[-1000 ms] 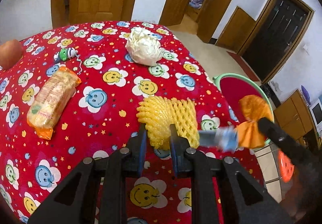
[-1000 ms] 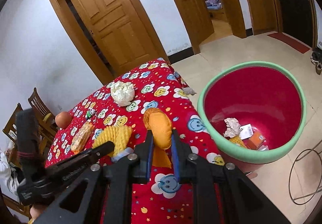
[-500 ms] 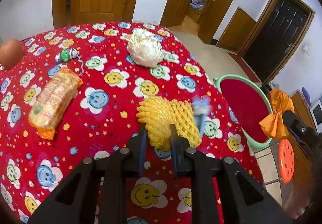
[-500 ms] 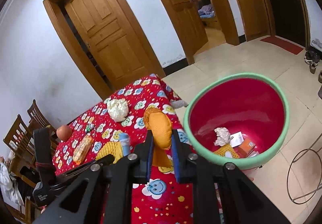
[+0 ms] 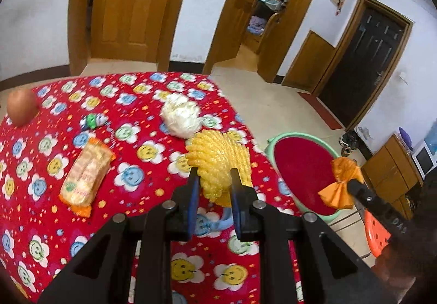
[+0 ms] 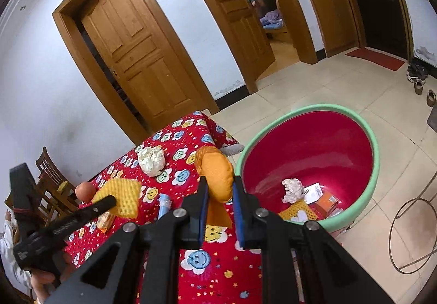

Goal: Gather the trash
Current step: 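Carry the foam net and orange cloth over the bucket, then open the right tool to drop the orange cloth into the bucket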

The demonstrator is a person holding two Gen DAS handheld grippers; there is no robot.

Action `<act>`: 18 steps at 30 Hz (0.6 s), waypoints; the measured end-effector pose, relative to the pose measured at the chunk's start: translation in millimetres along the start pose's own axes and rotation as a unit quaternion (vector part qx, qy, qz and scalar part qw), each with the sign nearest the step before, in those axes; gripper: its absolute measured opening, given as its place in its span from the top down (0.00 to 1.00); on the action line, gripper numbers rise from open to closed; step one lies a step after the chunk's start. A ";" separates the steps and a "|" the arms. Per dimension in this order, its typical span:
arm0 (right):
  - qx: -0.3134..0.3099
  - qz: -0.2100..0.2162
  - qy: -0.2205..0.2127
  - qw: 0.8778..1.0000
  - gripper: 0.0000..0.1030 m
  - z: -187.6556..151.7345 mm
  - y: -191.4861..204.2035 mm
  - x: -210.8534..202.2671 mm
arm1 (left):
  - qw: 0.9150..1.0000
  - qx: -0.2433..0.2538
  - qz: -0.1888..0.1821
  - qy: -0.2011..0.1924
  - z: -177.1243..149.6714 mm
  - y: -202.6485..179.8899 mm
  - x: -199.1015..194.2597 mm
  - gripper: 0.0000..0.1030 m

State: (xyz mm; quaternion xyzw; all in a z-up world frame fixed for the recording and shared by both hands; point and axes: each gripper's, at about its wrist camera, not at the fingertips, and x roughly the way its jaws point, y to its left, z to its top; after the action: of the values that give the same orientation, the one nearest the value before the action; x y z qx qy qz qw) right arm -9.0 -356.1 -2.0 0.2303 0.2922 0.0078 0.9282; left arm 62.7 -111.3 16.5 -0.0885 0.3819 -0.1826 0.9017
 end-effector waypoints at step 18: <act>0.069 -0.060 0.004 0.996 0.79 5.2 -87.6 0.5 | 0.994 0.077 -0.049 0.059 -1.2 -103.6 68.2 0.80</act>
State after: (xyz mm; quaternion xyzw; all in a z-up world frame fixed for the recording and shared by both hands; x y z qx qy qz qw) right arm -16.3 -436.6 -36.3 0.2756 0.3092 -0.0668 0.9078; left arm 78.5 -233.5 1.9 -0.0261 0.4143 -0.2605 0.8717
